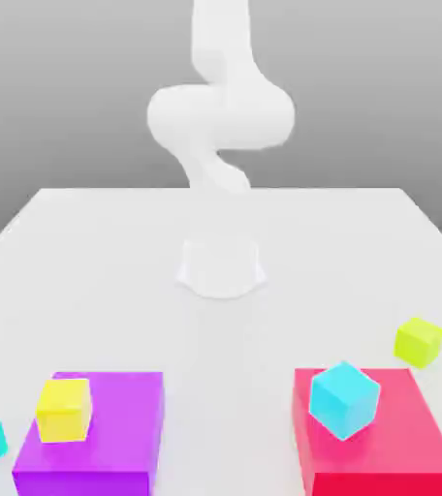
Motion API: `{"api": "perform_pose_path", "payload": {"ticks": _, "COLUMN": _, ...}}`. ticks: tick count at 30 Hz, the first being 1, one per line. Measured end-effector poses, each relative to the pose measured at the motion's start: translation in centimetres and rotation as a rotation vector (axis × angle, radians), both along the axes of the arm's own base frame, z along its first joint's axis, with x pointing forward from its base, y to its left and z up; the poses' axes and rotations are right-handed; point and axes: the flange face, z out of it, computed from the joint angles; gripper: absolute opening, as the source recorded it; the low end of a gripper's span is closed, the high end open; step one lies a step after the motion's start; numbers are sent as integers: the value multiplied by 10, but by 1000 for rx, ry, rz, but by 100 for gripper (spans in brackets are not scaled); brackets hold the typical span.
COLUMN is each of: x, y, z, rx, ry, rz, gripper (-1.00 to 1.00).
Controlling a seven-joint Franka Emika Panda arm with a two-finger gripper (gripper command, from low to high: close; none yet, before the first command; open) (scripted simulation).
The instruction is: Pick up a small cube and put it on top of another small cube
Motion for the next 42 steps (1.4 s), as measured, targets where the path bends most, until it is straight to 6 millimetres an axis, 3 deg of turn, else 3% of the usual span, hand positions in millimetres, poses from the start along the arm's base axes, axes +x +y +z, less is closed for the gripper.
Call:
{"api": "perform_pose_path", "payload": {"ticks": 2, "x": 21, "y": 37, "z": -45, "rx": -18, "ry": 70, "rz": 58, "gripper": 0}}
{"api": "perform_pose_path", "payload": {"ticks": 5, "x": 35, "y": 90, "z": -113, "rx": -48, "ry": 166, "rz": 144, "gripper": 0}}
{"api": "perform_pose_path", "payload": {"ticks": 10, "x": 24, "y": 172, "z": -227, "rx": -106, "ry": 322, "rz": 291, "gripper": 0}}
{"api": "perform_pose_path", "payload": {"ticks": 14, "x": -15, "y": 226, "z": -315, "rx": -159, "ry": 444, "rz": 411, "gripper": 0}}
{"api": "perform_pose_path", "payload": {"ticks": 17, "x": -59, "y": 257, "z": -378, "rx": -203, "ry": 535, "rz": 503, "gripper": 0}}
{"api": "perform_pose_path", "payload": {"ticks": 18, "x": -82, "y": 270, "z": -397, "rx": -223, "ry": 564, "rz": 553, "gripper": 0}}
{"api": "perform_pose_path", "payload": {"ticks": 21, "x": -133, "y": 282, "z": -451, "rx": -265, "ry": 651, "rz": 631, "gripper": 0}}
{"api": "perform_pose_path", "payload": {"ticks": 22, "x": -139, "y": 283, "z": -463, "rx": -268, "ry": 664, "rz": 638, "gripper": 0}}
{"api": "perform_pose_path", "payload": {"ticks": 27, "x": -145, "y": 283, "z": -516, "rx": -270, "ry": 678, "rz": 644, "gripper": 0}}
{"api": "perform_pose_path", "payload": {"ticks": 28, "x": -145, "y": 283, "z": -525, "rx": -272, "ry": 678, "rz": 644, "gripper": -100}}
{"api": "perform_pose_path", "payload": {"ticks": 35, "x": -145, "y": 283, "z": -526, "rx": -271, "ry": 677, "rz": 644, "gripper": -100}}
{"api": "perform_pose_path", "payload": {"ticks": 42, "x": -144, "y": 287, "z": -466, "rx": -281, "ry": 672, "rz": 675, "gripper": -100}}
